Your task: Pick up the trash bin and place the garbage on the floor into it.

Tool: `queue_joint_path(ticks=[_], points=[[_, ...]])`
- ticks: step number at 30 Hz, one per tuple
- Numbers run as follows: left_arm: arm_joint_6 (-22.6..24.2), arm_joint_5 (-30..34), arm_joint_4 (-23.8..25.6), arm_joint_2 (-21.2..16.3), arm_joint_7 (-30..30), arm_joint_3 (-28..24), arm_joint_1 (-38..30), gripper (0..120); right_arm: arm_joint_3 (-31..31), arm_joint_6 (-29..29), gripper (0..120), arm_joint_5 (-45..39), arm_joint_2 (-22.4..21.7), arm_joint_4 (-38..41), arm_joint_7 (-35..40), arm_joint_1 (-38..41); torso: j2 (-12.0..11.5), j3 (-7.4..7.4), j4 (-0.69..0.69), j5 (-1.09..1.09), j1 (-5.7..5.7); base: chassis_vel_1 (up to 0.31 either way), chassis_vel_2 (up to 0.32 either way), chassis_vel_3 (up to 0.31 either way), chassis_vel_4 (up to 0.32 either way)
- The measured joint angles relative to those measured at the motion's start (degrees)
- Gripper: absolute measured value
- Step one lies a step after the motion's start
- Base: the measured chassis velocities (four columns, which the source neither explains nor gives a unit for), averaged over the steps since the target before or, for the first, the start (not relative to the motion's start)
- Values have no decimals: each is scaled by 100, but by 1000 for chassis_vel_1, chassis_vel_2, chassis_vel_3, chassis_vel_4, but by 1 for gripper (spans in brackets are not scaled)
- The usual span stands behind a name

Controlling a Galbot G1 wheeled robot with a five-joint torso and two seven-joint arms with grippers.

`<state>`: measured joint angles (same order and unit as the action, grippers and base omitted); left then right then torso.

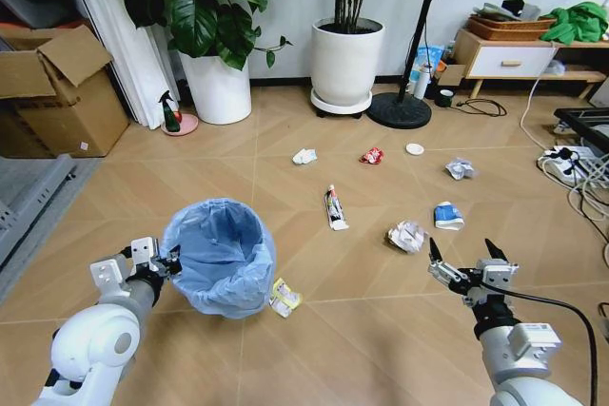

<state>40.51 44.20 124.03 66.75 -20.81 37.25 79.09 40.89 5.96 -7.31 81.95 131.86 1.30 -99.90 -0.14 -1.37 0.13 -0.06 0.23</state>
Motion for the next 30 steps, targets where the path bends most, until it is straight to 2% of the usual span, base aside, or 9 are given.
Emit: queue_joint_path(ticks=[18,23,29,30], points=[[-17,-8,-107,5,38,0,-72,0,-51,-38,100,1,-35,-178,-5,54,0,0,-1,0,0,-17,128,18,-138],[-18,17,-226,-46,67,-66,-236,0,-90,3,100,-99,-271,-380,-36,125,0,0,2,1,0,0,0,0,0],[-18,45,-277,-98,63,-68,-341,0,-339,191,100,-583,-982,-750,-123,412,0,0,0,1,0,0,0,0,0],[-18,45,-277,-98,63,-68,-341,0,-339,191,100,-583,-982,-750,-123,412,0,0,0,1,0,0,0,0,0]])
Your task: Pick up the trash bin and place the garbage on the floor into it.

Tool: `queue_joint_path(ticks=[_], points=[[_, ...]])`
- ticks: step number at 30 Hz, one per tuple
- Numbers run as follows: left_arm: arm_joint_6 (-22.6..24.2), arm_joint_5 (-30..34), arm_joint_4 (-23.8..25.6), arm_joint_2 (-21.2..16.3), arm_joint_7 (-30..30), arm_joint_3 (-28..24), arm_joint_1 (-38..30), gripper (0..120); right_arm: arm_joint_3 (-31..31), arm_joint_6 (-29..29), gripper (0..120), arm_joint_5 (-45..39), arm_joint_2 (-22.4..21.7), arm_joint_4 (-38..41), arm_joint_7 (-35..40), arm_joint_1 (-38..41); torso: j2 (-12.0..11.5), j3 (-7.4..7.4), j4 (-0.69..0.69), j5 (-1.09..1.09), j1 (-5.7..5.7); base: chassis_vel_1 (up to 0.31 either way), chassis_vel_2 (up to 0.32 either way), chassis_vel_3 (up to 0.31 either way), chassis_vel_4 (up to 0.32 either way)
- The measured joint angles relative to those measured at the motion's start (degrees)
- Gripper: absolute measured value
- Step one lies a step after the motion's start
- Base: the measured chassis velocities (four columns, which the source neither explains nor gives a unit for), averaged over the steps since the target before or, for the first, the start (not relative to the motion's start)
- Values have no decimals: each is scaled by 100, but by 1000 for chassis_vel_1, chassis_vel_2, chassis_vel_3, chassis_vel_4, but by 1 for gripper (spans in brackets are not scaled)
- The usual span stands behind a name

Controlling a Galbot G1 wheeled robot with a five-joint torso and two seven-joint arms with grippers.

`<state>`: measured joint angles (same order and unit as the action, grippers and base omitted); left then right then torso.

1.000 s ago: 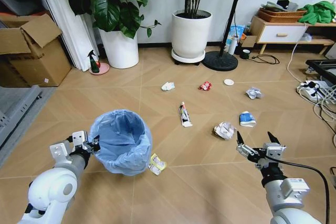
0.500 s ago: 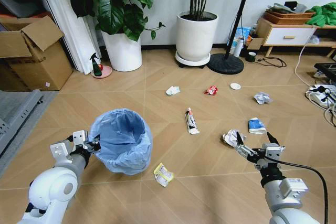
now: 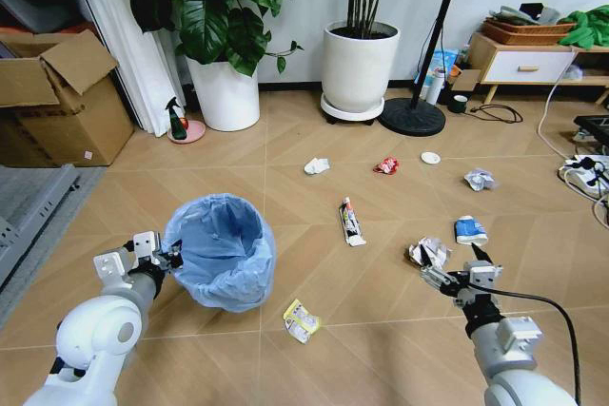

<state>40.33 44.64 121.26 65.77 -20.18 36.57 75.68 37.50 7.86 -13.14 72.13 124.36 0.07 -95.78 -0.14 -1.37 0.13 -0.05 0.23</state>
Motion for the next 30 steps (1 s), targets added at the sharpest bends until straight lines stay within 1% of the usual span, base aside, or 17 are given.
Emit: queue_joint_path(ticks=[1,3,4,6,9,12,13,14,16,17,18,19,21,23,25,26,30], points=[[0,1,-5,-1,-3,0,-10,0,-49,16,100,-57,-119,-62,-8,40,0,0,-1,-1,0,0,0,0,0],[0,1,-16,0,-60,2,-40,0,-529,40,100,-531,-1063,-565,-86,402,0,0,0,-1,0,0,0,0,0],[0,1,-16,0,-60,2,-40,0,-529,40,100,-531,-1063,-565,-86,402,0,0,0,-1,0,0,0,0,0],[1,0,-8,2,-96,2,-24,0,-946,52,100,-903,-1542,-931,-143,784,0,-1,0,0,0,0,0,0,0],[1,-2,24,2,-130,1,14,0,-1381,51,100,-1136,-1835,-1301,-273,1199,0,-1,-1,1,0,0,0,0,0],[2,-6,69,-2,-184,1,57,0,-2073,46,100,-1430,-2124,-1730,-523,1808,0,-1,0,-1,0,0,0,0,0],[2,-8,101,-3,-210,8,85,0,-2633,47,100,-1586,-2244,-2069,-791,2373,0,-1,0,-1,1,0,0,0,0],[2,-8,101,-3,-210,8,85,0,-2633,47,100,-1586,-2244,-2069,-791,2373,0,-1,0,-1,1,0,0,0,0],[-1,-14,138,-6,-227,32,121,0,-3239,0,100,-1641,-2258,-2507,-1072,3015,-1,-1,-1,0,1,0,0,0,0],[-1,-14,144,-6,-232,36,128,0,-3298,-5,100,-1645,-2251,-2560,-1100,3078,0,-1,-1,-1,1,0,0,0,0],[-4,-18,160,-8,-248,65,154,0,-3726,-30,100,-1656,-2166,-2963,-1264,3525,0,-1,-1,-3,1,0,0,0,0],[-4,-18,160,-8,-248,65,154,0,-3726,-30,100,-1656,-2166,-2963,-1264,3525,0,-1,-1,-3,1,0,0,0,0],[-21,-39,155,-23,-251,117,198,0,-4559,29,100,-1699,-1920,-3681,-1537,4222,0,-1,-2,0,1,0,0,0,0],[-24,-42,151,-26,-251,124,203,0,-4651,47,100,-1713,-1890,-3751,-1570,4293,0,-1,-2,0,1,0,0,0,0],[-33,-51,121,-66,-247,149,202,0,-5201,165,100,-1699,-1667,-4211,-1749,4743,0,-1,0,-3,1,0,0,0,0],[-33,-51,121,-66,-247,149,202,0,-5201,165,100,-1699,-1667,-4211,-1749,4743,0,-1,0,-3,1,0,0,0,0],[-35,-35,103,-139,-240,135,108,0,-5613,206,100,-1482,-1214,-4852,-2017,5197,0,-1,0,-4,1,0,0,0,0]])
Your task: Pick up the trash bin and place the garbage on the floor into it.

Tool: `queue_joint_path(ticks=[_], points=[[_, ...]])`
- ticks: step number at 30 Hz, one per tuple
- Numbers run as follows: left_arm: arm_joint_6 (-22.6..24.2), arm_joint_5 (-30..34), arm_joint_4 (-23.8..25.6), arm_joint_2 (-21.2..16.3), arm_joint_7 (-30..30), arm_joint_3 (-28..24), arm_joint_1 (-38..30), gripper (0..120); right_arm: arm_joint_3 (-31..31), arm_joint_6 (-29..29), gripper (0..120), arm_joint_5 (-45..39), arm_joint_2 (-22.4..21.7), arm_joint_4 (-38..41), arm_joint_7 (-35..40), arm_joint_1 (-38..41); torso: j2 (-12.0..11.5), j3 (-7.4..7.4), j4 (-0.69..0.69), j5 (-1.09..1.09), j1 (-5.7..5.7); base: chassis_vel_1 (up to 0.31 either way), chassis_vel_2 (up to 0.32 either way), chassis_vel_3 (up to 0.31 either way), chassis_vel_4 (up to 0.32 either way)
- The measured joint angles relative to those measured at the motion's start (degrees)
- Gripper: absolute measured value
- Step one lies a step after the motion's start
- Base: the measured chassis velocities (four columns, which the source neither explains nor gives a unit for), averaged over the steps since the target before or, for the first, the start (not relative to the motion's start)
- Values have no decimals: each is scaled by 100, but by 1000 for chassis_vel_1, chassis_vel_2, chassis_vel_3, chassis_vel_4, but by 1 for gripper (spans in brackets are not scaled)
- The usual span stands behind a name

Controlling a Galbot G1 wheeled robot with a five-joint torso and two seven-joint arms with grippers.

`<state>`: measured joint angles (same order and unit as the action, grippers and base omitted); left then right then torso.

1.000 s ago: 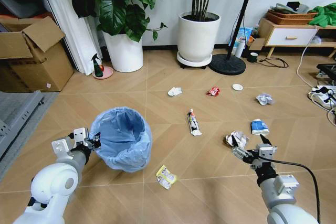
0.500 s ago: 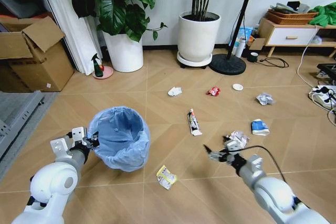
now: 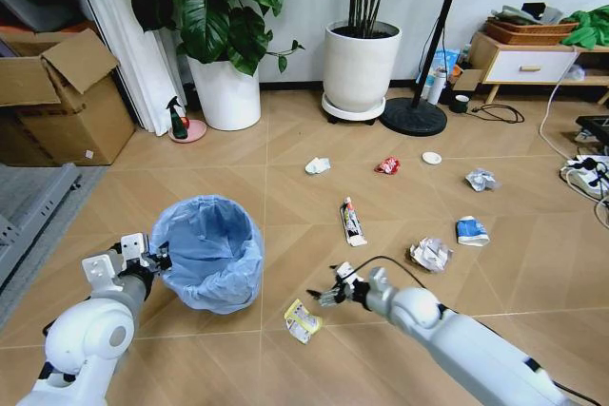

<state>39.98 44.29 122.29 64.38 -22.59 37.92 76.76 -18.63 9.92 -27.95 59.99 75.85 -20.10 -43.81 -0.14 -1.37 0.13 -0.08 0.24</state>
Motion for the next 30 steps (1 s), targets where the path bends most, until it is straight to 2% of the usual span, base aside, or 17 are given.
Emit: queue_joint_path(ticks=[1,7,10,30], points=[[0,0,0,0,0,0,0,0,0,0,100,0,0,0,0,0,0,0,0,0,0,0,0,0,0],[0,19,-8,-44,9,-35,-82,0,-365,-46,100,397,773,-909,-261,280,0,0,-2,5,0,0,0,0,0],[0,22,-1,-43,10,-36,-80,0,-436,-43,100,443,849,-1041,-261,285,0,0,-1,0,0,0,0,0,0],[7,51,110,-70,15,-92,-69,0,-481,-63,100,1043,1208,-1748,-23,39,0,0,-1,3,-1,0,0,0,0]])
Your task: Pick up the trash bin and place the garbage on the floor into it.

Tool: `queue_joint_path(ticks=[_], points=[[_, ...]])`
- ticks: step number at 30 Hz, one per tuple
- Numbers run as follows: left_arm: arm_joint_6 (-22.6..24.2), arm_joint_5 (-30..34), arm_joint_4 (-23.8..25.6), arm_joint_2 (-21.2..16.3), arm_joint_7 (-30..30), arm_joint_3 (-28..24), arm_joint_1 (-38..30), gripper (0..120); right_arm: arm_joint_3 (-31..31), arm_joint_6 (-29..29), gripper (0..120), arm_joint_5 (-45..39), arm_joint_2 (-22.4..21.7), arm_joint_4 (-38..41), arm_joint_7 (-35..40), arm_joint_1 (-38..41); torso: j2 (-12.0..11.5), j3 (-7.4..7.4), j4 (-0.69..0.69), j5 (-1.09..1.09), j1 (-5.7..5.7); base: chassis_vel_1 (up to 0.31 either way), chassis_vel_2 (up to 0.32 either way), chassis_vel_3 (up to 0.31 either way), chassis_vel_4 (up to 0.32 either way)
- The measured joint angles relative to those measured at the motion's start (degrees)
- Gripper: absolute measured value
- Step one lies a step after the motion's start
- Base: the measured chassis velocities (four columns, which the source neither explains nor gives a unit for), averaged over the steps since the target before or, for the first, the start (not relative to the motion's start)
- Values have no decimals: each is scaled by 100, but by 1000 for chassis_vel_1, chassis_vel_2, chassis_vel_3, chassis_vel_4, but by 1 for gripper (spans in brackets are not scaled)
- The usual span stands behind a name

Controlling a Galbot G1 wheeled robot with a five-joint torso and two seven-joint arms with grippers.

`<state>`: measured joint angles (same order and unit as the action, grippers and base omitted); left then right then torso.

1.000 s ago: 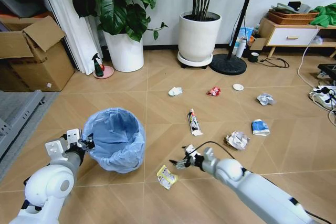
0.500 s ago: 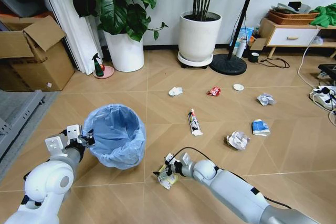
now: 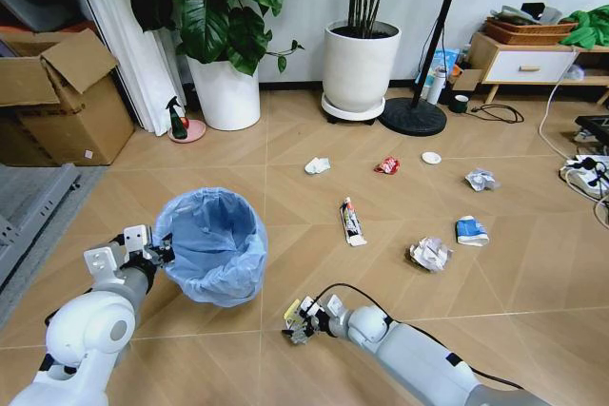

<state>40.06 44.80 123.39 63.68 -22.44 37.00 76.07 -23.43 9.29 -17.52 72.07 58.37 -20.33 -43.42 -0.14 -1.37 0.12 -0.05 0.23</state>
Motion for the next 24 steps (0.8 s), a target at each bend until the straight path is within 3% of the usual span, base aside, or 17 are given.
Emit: queue_joint_path(ticks=[3,9,13,14,16,17,19,20,21,24], points=[[1,4,18,-3,0,0,5,0,9,-8,100,42,23,-67,15,-7,0,0,0,0,0,0,0,0,0],[3,8,43,-4,-2,0,19,0,56,-76,77,161,77,-175,27,-33,2,2,3,-2,-1,0,0,0,0],[3,8,44,-4,-2,0,19,0,77,-104,70,205,94,-204,27,-40,2,2,3,-2,-1,0,0,0,0],[3,9,45,-4,-2,0,18,0,88,-130,62,232,101,-222,29,-44,2,3,3,-2,-1,0,0,0,0],[3,10,45,-4,-2,0,17,0,90,-135,62,239,102,-227,29,-45,2,3,3,-2,-1,0,0,0,0],[3,14,47,-4,-3,0,15,0,98,-148,50,254,104,-239,30,-50,2,3,3,-2,-1,0,0,0,0],[3,15,47,-5,-3,0,13,0,100,-148,50,255,104,-240,30,-50,3,3,3,-2,-1,0,0,0,0],[3,21,48,-6,-3,-1,5,0,109,-152,39,266,106,-251,31,-53,3,3,2,-1,-2,0,0,0,0],[3,21,48,-6,-3,-1,5,0,109,-152,39,266,106,-251,31,-53,3,3,2,-1,-2,0,0,0,0],[5,26,48,-12,-5,-8,-20,0,136,-158,23,283,111,-279,33,-63,3,3,2,-1,-2,0,0,0,0]])
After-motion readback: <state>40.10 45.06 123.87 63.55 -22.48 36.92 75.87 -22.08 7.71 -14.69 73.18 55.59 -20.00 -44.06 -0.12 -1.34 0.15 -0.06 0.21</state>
